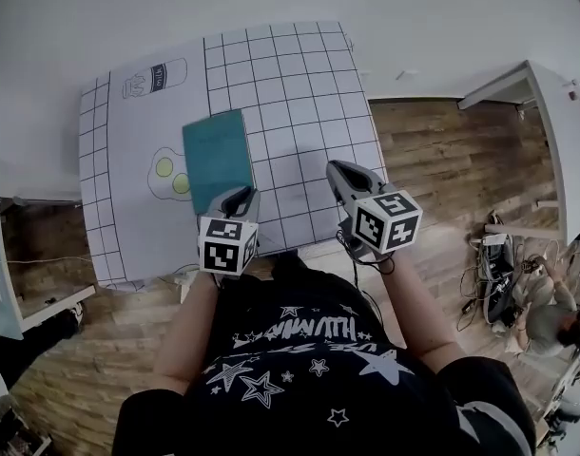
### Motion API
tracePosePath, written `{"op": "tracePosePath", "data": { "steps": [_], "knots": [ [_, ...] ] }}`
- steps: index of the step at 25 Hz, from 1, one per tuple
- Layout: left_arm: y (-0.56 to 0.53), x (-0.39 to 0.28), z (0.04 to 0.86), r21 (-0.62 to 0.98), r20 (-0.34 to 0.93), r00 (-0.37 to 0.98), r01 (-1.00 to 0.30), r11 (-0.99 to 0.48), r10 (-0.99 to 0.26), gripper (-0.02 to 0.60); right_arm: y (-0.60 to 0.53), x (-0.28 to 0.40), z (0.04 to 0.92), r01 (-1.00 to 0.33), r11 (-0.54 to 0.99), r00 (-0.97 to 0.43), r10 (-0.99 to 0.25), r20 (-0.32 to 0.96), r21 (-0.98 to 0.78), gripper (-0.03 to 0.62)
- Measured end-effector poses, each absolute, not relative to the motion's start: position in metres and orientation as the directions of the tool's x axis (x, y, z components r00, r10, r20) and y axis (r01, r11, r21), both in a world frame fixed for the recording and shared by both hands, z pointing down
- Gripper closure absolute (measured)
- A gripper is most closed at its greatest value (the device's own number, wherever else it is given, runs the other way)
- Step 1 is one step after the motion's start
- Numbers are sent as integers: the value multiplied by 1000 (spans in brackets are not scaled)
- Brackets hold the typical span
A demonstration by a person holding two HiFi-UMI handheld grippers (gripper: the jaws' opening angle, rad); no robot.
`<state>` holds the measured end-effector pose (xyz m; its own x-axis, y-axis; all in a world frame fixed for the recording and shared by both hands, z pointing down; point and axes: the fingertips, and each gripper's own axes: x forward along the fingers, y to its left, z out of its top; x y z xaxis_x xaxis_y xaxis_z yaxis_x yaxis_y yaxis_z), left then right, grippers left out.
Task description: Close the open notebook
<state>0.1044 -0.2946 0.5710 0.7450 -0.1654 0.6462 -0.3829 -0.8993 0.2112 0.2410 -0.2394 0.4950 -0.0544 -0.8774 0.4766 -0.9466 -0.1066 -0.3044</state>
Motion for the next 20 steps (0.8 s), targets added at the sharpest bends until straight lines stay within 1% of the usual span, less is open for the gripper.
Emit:
{"op": "tracePosePath", "data": {
  "steps": [5, 11, 14, 20],
  "knots": [
    [-294, 107, 588, 237, 681, 710, -447, -862, -181, 525, -232, 253, 498, -945, -98, -64, -880, 470, -312, 580],
    [-293, 110, 593, 230, 717, 671, -485, -844, -190, 517, -232, 260, 498, -943, -69, -93, -885, 457, -327, 580],
    [-291, 113, 582, 257, 698, 690, -492, -832, -192, 511, -240, 260, 500, -937, -51, -116, -888, 445, -347, 580],
    [-295, 102, 548, 275, 636, 731, -514, -812, -247, 519, -254, 245, 492, -934, -21, -136, -902, 410, -355, 580]
  ]
}}
